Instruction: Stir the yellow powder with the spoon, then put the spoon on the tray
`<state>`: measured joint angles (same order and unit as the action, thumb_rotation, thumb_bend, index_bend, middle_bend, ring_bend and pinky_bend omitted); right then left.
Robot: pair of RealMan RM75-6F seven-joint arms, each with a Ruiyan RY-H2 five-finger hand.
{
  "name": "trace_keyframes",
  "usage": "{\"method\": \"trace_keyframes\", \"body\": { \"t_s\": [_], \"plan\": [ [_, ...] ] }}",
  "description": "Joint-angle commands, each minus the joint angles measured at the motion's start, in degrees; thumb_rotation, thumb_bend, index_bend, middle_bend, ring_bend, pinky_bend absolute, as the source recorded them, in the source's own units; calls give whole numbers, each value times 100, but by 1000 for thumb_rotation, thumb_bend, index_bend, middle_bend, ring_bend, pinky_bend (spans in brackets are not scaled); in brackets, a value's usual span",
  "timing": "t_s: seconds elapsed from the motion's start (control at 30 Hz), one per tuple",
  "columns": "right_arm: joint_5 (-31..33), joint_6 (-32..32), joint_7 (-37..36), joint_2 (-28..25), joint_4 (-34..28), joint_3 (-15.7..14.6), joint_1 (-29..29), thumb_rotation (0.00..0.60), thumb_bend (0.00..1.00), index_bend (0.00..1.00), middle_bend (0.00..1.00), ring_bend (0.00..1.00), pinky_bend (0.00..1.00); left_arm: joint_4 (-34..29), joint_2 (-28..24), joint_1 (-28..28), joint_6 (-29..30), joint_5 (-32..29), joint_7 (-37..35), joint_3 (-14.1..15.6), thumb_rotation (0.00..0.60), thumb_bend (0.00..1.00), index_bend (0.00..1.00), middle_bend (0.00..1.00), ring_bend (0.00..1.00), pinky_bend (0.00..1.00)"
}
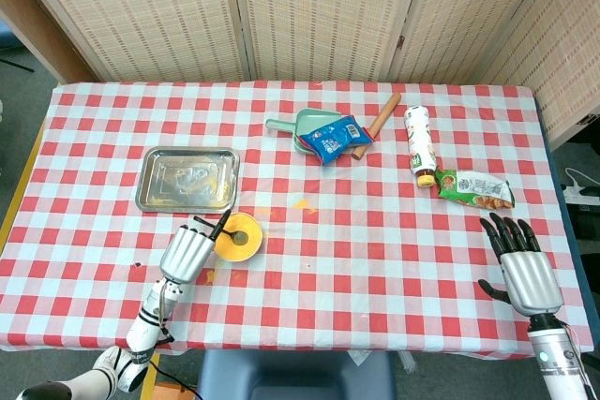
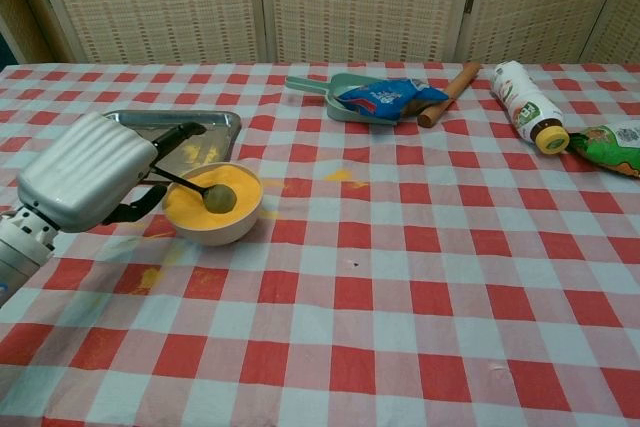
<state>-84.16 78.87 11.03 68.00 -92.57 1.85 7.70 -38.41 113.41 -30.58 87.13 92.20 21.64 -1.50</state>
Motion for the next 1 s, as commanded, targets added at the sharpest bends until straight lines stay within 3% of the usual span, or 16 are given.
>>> {"method": "trace_keyframes", "body": {
  "t_s": [0.03,0.2,0.4,0.53,0.63,0.77,0.87,1.0],
  "plan": [
    [-6,-5,2,2,0,-5,2,600,88,0,0,0,0,-270,-172,76,59,14,19,7,600,437,182,1000,1000,1000],
    [-27,9,-16,-4,-2,-11,-3,600,88,0,0,0,0,-1200,-732,106,-95,-103,-118,-87,600,436,323,1000,1000,1000],
    [-43,12,-5,-6,-13,-24,-9,600,88,0,0,0,0,-3311,-2076,-36,-922,-617,210,-411,600,438,415,1000,1000,1000],
    [-38,3,4,1,-13,-23,-6,600,87,0,0,0,0,-3720,-2325,-68,-1073,-735,346,-488,600,438,416,1000,1000,1000],
    [-23,-45,47,24,-9,-31,12,600,88,0,0,0,0,-4733,-2986,-317,-1991,-1524,184,-867,600,439,416,1000,1000,1000],
    [7,-78,85,47,1,-22,27,600,88,0,0,0,0,-5410,-3575,-674,-3220,-2728,253,-1142,600,438,404,1000,1000,1000],
    [54,-122,124,68,18,-9,46,600,88,0,0,0,0,-5584,-3842,-1008,-3938,-3638,300,-1300,600,436,388,1000,1000,1000],
    [119,-176,161,89,38,10,69,600,88,0,0,0,0,-5457,-3848,-1334,-4188,-4190,481,-1289,600,436,384,1000,1000,1000]
  ]
}}
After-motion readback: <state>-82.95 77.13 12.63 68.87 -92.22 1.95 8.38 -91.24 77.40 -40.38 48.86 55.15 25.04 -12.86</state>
